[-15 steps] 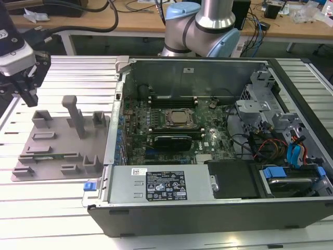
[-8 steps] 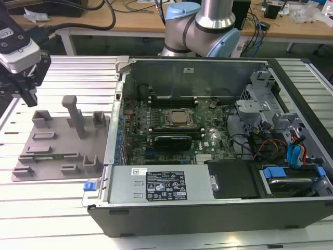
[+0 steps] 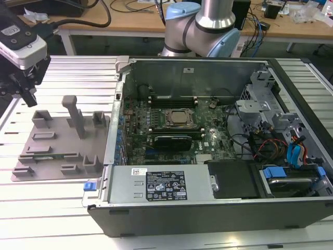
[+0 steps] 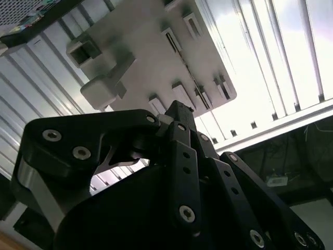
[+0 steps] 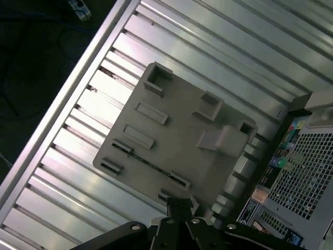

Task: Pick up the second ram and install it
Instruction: 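Pick up the second ram and move it above second insertion slot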

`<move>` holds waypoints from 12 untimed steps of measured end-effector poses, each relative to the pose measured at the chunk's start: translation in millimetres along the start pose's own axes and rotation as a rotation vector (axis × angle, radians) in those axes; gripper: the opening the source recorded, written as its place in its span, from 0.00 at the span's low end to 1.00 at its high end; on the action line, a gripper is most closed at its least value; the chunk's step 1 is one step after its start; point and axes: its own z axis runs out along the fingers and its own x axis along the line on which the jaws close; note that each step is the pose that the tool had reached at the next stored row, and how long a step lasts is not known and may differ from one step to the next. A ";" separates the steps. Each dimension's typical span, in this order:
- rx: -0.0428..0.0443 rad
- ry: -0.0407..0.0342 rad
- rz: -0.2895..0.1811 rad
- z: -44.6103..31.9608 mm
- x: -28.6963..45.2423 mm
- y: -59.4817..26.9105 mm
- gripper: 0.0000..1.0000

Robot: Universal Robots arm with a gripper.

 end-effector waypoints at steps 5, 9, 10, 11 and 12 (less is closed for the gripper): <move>-0.0022 0.0035 -0.076 0.0 0.0 0.0 0.08; -0.0037 0.0060 -0.129 0.0 0.0 0.0 0.08; -0.0042 0.0066 -0.145 0.0 0.0 0.0 0.08; -0.0046 0.0074 -0.159 0.0 0.0 0.0 0.08; -0.0051 0.0082 -0.178 0.0 0.0 0.0 0.08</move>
